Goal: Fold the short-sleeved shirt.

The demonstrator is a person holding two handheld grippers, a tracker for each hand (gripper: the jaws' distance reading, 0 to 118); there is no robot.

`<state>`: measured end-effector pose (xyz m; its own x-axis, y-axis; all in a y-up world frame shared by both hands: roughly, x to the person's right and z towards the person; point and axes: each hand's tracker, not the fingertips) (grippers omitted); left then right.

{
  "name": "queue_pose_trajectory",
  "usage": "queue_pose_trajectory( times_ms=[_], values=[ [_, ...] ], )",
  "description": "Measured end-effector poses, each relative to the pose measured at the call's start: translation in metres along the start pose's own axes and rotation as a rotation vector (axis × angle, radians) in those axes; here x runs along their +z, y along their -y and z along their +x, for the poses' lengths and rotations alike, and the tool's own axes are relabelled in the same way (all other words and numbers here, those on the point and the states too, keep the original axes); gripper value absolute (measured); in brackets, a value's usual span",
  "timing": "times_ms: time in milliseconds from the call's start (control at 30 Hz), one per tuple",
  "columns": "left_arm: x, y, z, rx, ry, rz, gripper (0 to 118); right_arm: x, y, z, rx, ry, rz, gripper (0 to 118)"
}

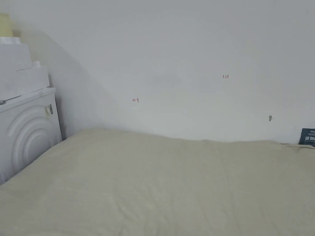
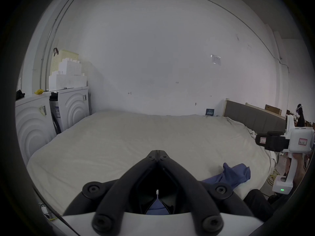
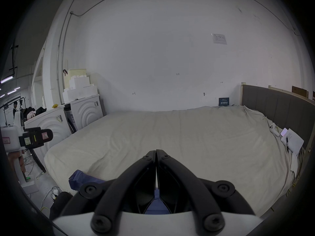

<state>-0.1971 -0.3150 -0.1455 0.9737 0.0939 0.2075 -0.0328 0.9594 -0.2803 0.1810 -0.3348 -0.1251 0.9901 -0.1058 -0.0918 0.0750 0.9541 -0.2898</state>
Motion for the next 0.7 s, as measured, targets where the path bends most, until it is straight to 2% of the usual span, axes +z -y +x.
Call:
queue_pose_trajectory(
  times_ms=[200,267,300,333,400,467,600,633,700],
  values=[
    [-0.012,0.019,-0.033,0.039,-0.032,-0.068,0,0.001,0.003,0.001,-0.001,-0.002,-0.012,0],
    [-0.020,0.031,-0.057,0.110,-0.081,-0.083,3,0.002,0.004,0.001,0.000,-0.007,-0.019,0],
    [-0.025,0.037,-0.074,0.172,-0.071,-0.084,8,0.003,0.005,0.001,-0.007,-0.011,-0.022,0],
    [-0.030,0.043,-0.093,0.245,-0.040,-0.101,18,0.003,0.007,0.002,-0.018,-0.017,-0.029,0],
    [-0.044,0.058,-0.128,0.362,-0.006,-0.165,52,0.002,0.012,0.005,-0.035,-0.023,-0.035,0],
    [-0.059,0.074,-0.155,0.474,0.026,-0.216,78,-0.001,0.015,0.005,-0.041,-0.020,-0.052,0],
    [-0.091,0.113,-0.212,0.776,0.269,-0.295,90,-0.006,0.020,0.004,-0.043,-0.026,-0.085,0],
    [-0.098,0.123,-0.228,0.824,0.248,-0.301,93,-0.006,0.021,0.003,-0.039,-0.026,-0.095,0],
    [-0.112,0.133,-0.246,0.831,0.224,-0.359,95,-0.007,0.023,0.003,-0.031,-0.025,-0.108,0]
  ],
)
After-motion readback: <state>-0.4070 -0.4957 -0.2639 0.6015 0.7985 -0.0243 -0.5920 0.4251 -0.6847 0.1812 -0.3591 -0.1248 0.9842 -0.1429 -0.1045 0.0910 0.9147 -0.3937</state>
